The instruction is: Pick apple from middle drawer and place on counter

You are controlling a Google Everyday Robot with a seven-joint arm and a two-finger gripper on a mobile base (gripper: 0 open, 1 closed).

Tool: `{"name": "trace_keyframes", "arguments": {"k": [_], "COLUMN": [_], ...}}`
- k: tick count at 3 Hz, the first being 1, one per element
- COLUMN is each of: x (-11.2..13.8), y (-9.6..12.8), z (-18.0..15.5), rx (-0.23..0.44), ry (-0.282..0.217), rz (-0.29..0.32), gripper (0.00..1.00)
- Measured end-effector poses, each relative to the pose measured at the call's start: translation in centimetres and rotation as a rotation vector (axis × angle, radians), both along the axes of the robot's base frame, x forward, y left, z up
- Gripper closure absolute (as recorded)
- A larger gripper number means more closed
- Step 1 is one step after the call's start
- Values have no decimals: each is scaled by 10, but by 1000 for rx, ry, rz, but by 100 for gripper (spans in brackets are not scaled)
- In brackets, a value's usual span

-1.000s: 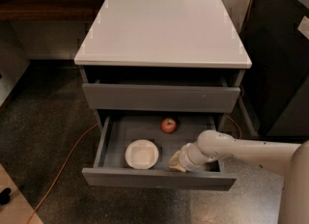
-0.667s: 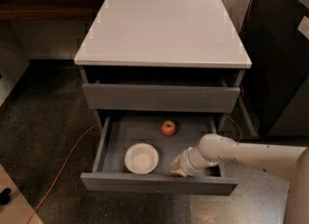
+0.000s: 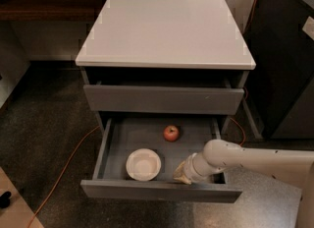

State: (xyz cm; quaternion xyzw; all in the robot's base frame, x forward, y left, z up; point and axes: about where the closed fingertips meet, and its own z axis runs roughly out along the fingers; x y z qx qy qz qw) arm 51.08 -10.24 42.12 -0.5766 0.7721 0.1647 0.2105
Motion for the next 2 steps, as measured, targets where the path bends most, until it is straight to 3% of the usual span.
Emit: {"name": "trace_keyframes", "arguments": {"k": [1, 2], "x": [9, 29], "y": [-1, -1], "z": [11, 23], "rx": [-16, -26], "ry": [-32, -82], "rz": [-15, -23], "gripper": [83, 59]}}
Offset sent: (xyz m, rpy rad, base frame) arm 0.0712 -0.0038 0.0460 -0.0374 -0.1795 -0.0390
